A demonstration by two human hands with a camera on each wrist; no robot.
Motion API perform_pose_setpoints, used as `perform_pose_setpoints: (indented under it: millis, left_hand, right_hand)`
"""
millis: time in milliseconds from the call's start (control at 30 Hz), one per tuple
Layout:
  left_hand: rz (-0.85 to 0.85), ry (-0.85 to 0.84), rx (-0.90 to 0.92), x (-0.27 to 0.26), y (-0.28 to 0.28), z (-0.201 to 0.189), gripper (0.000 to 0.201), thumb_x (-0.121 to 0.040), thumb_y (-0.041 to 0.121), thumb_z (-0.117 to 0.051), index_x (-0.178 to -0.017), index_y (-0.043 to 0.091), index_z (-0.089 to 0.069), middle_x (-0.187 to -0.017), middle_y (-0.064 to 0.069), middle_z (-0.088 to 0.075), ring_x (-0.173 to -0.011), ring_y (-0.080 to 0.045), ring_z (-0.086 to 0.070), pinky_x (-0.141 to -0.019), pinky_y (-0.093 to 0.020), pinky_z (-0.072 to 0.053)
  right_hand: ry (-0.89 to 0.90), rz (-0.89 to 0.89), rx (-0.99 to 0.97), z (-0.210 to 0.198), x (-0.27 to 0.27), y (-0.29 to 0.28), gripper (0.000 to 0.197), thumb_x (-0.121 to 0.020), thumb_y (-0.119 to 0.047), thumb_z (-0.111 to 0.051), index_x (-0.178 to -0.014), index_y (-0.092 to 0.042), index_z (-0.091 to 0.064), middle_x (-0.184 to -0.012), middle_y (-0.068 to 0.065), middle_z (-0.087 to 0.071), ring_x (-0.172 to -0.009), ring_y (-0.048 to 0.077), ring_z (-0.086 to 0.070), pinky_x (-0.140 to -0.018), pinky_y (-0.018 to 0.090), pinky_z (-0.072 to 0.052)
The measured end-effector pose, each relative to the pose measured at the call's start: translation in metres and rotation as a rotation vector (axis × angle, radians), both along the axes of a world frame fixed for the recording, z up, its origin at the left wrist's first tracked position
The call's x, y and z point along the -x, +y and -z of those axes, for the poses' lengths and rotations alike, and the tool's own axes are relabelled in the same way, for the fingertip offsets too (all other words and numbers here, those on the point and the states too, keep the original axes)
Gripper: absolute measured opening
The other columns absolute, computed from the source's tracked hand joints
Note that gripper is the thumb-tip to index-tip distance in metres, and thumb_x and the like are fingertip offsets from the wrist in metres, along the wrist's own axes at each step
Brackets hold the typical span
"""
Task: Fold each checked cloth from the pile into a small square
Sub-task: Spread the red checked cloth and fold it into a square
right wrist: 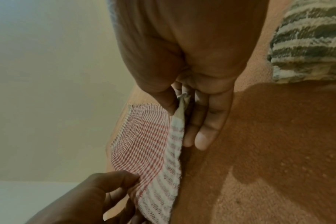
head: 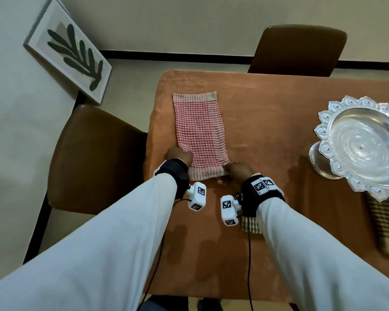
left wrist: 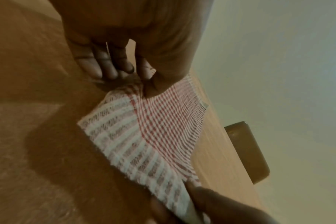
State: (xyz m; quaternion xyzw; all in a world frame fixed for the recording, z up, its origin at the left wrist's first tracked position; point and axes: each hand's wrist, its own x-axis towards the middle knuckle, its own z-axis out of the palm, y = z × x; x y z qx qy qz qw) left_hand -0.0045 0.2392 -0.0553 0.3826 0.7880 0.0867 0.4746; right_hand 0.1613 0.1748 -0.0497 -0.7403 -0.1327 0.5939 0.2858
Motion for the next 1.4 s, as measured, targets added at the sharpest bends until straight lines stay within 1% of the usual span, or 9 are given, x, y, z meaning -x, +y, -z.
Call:
perform_pose_setpoints:
  millis: [100,267,533,667,867,1000,1133,1267,1400]
  left_hand:
    - [-0.063,-0.074,-0.044,-0.003,-0.004,-0.001,0.037,-0.088,0.028,-0.058,-0.119,0.009,-0.059,-0.119,-0.011,-0.065,-0.093,-0.030,-0.060,-0.074,-0.033,-0.044]
    - [-0.166,-0.173,0.060,0.009,-0.021,0.008,0.089,-0.067,0.033,-0.078,-0.139,0.005,-0.034,-0.130,-0.014,-0.056,-0.111,-0.034,-0.059,-0.093,-0.039,-0.050]
    - [-0.125,-0.110,-0.179,0.038,-0.065,0.022,0.047,-0.078,0.028,-0.080,-0.109,0.011,-0.049,-0.103,-0.005,-0.060,-0.089,-0.024,-0.057,-0.075,-0.030,-0.043]
    - [-0.110,-0.199,-0.269,0.051,-0.087,0.021,0.025,-0.076,0.021,-0.082,-0.087,0.015,-0.061,-0.088,0.001,-0.062,-0.085,-0.023,-0.060,-0.079,-0.040,-0.056]
    - [0.155,-0.275,-0.253,0.080,-0.121,0.000,0.019,-0.092,0.017,-0.065,-0.106,0.009,-0.075,-0.105,-0.009,-0.072,-0.086,-0.009,-0.064,-0.075,-0.018,-0.048]
    - [0.430,-0.298,-0.174,0.100,-0.148,-0.011,0.037,-0.089,0.008,-0.065,-0.124,0.017,-0.066,-0.126,0.000,-0.062,-0.113,-0.013,-0.058,-0.101,-0.031,-0.047]
    - [0.569,-0.145,-0.330,0.108,-0.161,-0.007,0.034,-0.088,0.003,-0.064,-0.116,0.020,-0.071,-0.123,0.002,-0.066,-0.108,-0.011,-0.061,-0.097,-0.029,-0.050]
    - [0.611,-0.135,-0.459,0.119,-0.160,-0.006,0.008,-0.089,0.022,-0.070,-0.095,0.019,-0.074,-0.098,0.003,-0.069,-0.090,-0.013,-0.064,-0.084,-0.037,-0.054]
    - [0.658,-0.094,-0.536,0.125,-0.142,-0.007,0.020,-0.087,0.047,-0.065,-0.082,0.027,-0.061,-0.097,0.001,-0.052,-0.088,-0.017,-0.055,-0.075,-0.030,-0.045]
  right_hand:
    - [0.002,0.013,-0.002,-0.002,0.002,-0.001,0.010,-0.092,0.000,-0.055,-0.083,0.005,-0.058,-0.083,0.025,-0.066,-0.066,0.041,-0.066,-0.073,0.054,-0.058]
    - [0.021,0.025,0.007,0.000,0.004,-0.007,0.011,-0.093,0.001,-0.051,-0.088,0.006,-0.060,-0.085,0.026,-0.069,-0.069,0.038,-0.069,-0.072,0.053,-0.058]
    - [-0.122,-0.011,-0.075,0.003,0.009,-0.030,0.005,-0.088,0.004,-0.052,-0.089,0.008,-0.054,-0.081,0.026,-0.068,-0.052,0.031,-0.066,-0.042,0.033,-0.053]
    - [-0.135,-0.161,-0.161,0.009,0.011,-0.049,0.011,-0.090,0.003,-0.051,-0.089,-0.007,-0.048,-0.077,0.021,-0.064,-0.055,0.032,-0.065,-0.045,0.036,-0.052]
    - [0.050,-0.337,-0.156,-0.002,0.002,-0.093,0.032,-0.089,0.013,-0.041,-0.102,-0.002,-0.065,-0.089,0.019,-0.062,-0.082,0.031,-0.058,-0.064,0.035,-0.051]
    - [-0.044,-0.527,-0.257,0.002,-0.008,-0.121,0.045,-0.080,0.023,-0.052,-0.112,-0.004,-0.069,-0.095,0.015,-0.073,-0.083,0.026,-0.070,-0.071,0.039,-0.058]
    - [-0.232,-0.573,-0.331,0.003,-0.010,-0.129,0.018,-0.085,-0.002,-0.071,-0.098,-0.013,-0.078,-0.081,0.012,-0.076,-0.071,0.024,-0.069,-0.062,0.035,-0.054]
    - [-0.260,-0.594,-0.369,-0.010,-0.014,-0.130,0.009,-0.091,-0.009,-0.065,-0.087,-0.011,-0.073,-0.074,0.006,-0.071,-0.064,0.019,-0.065,-0.055,0.033,-0.053]
    - [-0.267,-0.674,-0.411,-0.017,-0.022,-0.118,0.009,-0.089,-0.020,-0.071,-0.083,-0.013,-0.072,-0.070,0.011,-0.066,-0.061,0.019,-0.058,-0.058,0.038,-0.049]
